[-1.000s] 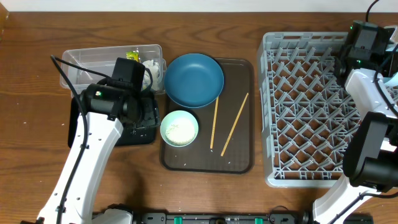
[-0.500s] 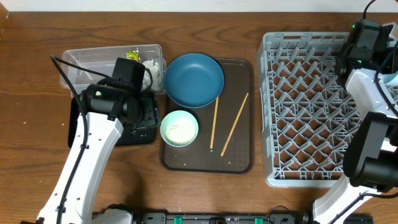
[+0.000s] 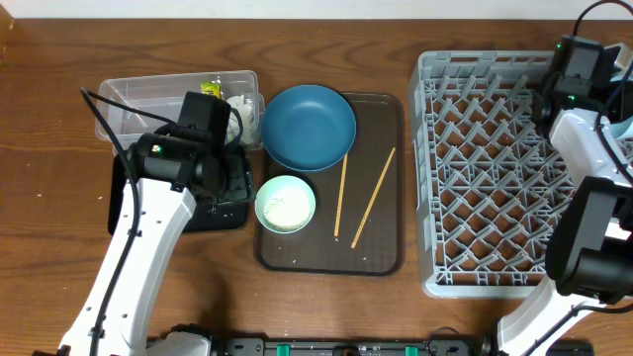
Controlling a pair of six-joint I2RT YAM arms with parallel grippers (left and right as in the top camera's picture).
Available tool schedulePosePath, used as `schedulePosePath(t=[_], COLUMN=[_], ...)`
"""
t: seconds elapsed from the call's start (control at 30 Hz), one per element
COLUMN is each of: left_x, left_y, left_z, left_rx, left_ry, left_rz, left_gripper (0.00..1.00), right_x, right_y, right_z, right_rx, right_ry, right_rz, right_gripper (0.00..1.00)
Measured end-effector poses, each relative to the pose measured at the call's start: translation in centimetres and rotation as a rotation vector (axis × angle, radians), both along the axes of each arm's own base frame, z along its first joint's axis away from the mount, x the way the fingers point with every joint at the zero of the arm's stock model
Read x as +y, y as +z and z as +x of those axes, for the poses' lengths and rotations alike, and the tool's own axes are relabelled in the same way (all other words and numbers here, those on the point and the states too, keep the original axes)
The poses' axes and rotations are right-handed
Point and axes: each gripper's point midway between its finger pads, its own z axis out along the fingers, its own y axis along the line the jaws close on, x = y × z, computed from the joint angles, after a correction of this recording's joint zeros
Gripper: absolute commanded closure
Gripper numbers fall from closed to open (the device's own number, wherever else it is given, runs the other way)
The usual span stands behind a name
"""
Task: Sort waste into correct bins and load items into the dishwasher rack
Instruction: 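Lower the light blue bowl into the rack and open the right gripper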
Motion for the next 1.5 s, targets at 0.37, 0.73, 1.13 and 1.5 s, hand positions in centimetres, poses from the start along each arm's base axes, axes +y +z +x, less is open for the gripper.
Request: schedulePosePath(t=[0.37,0.73,1.13,1.5], left_x=[0.0,0.0,0.0,0.0], left_y=[0.0,0.0,0.0,0.0], left_z=[0.0,0.0,0.0,0.0], left_rx=[0.0,0.0,0.0,0.0], left_ry=[0.0,0.0,0.0,0.0], left_rz=[0.0,0.0,0.0,0.0], left_gripper=[0.24,0.24,0.24,0.24], right_x=[2.9,5.0,7.6,13.2], right_y=[-1.3,-3.4,-3.7,5.5], right_z=[0.5,-1.6,-2.4,-3.9], right_rx=[0.041,0.116,0.015,-0.304], right_ry=[0.035,0.019,0.104,0.36], right_rz=[0.015,0.081,0.359,0.672], right_gripper=[0.99,0.95,0.68,0.56])
